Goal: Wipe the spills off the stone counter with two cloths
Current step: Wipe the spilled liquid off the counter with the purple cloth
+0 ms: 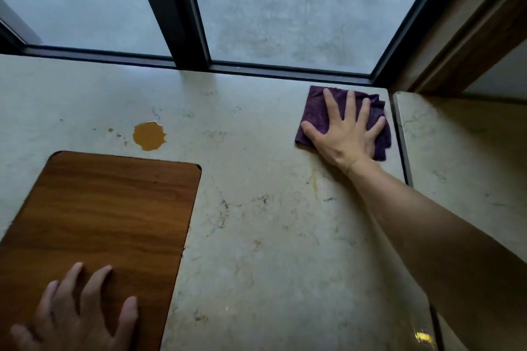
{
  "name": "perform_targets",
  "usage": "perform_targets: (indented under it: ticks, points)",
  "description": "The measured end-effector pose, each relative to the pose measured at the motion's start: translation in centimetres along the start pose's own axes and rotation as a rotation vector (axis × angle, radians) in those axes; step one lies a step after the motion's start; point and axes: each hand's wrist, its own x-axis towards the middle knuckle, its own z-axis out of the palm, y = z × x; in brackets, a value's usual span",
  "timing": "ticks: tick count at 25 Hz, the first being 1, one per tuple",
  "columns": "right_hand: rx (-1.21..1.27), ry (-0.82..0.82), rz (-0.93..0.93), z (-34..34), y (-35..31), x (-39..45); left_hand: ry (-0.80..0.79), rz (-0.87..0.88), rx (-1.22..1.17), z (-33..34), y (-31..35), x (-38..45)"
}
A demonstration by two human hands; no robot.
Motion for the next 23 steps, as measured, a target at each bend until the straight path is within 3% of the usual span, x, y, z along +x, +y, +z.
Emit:
perform_targets:
  ticks: [3, 5, 9, 12, 17, 23]
  points:
    - [0.0, -0.029, -0.052, -0.6, -0.6, 5.3, 0.101, 0.095, -0.063, 1.4, -0.2, -0.2]
    - [0.012, -0.022, -0.09, -1.0, -0.7, 7.3, 0.167, 0.065, -0.132, 1.6, 0.7, -0.1]
    - [-0.028, 0.006, -0.146, -0.9, -1.0, 7.9, 0.181, 0.14, -0.058, 1.0, 0.5, 0.8]
    - [-0.065, -0.029, -0.208, -0.5, -1.7, 5.9, 0.161, 0.085, -0.068, 0.7, 0.4, 0.5]
    - [-0.074, -0.056, -0.318, 0.5, -3.1, -1.8, 0.069, 0.002, -0.044, -0.4, 1.2, 0.3]
    - [-0.073, -0.023, -0.352, 1.6, -2.0, -20.5, -0.039, -0.065, -0.079, -2.0, 1.9, -0.4]
